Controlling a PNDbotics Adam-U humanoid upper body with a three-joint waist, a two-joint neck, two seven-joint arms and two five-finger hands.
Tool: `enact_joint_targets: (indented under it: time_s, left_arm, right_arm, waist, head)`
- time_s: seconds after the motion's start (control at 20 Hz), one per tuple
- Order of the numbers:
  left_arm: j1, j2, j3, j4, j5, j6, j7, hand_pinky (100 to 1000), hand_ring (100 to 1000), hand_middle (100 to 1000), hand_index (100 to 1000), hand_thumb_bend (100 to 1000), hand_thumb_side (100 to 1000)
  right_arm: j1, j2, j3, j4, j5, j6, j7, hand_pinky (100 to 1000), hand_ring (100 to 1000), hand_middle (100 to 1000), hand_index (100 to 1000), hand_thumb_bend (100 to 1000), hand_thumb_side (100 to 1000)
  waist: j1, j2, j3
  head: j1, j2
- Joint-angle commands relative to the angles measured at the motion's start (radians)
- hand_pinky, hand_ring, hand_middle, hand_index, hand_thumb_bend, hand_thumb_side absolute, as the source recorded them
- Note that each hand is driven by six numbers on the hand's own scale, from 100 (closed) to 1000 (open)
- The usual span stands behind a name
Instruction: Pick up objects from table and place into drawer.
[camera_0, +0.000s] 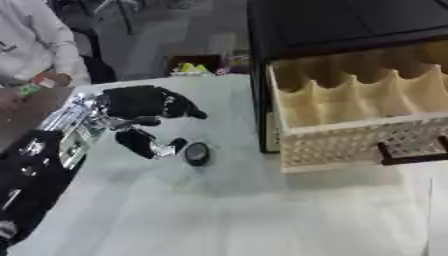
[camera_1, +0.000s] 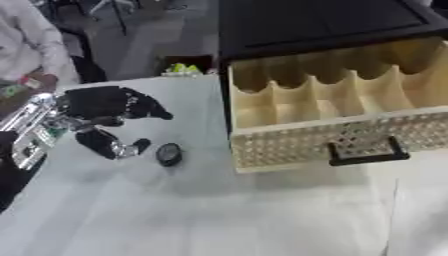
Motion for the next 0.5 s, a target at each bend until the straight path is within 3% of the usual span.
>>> enact_joint_targets:
  time_s: [0.05,0.4,0.5]
  left_arm:
    - [-0.022,0.034,0.038,0.008,0.038,-0.114,-0.126,743,886,866,1000,100,856]
    - [-0.025,0.021,0.067,0.075,0.022,-0.114,-0.141,770,909,888,1000,100,998]
    - [-0.026,0.019,0.069,0.082,0.014,-0.114,-0.142,774,911,885,1000,100,1000]
  right_arm:
    - [-0.012,-0.007,-0.009,-0.016,0.000,-0.002,-0.003,245,477,472,682,868,987]
    - [-0.017,-0.009,-0.010,-0.016,-0.001,-0.004,-0.003,242,475,470,681,868,987]
    - [-0.017,-0.008,-0.010,-0.016,-0.002,-0.004,-0.003,241,474,470,681,868,987]
  waist:
    - [-0.008,-0.022,-0.002]
    - [-0.006,-0.012,-0.013]
    - [-0.004,-0.010,-0.016]
  head:
    - [0.001,-0.019]
    - [0.004,-0.023]
    - [0.005,-0.024]
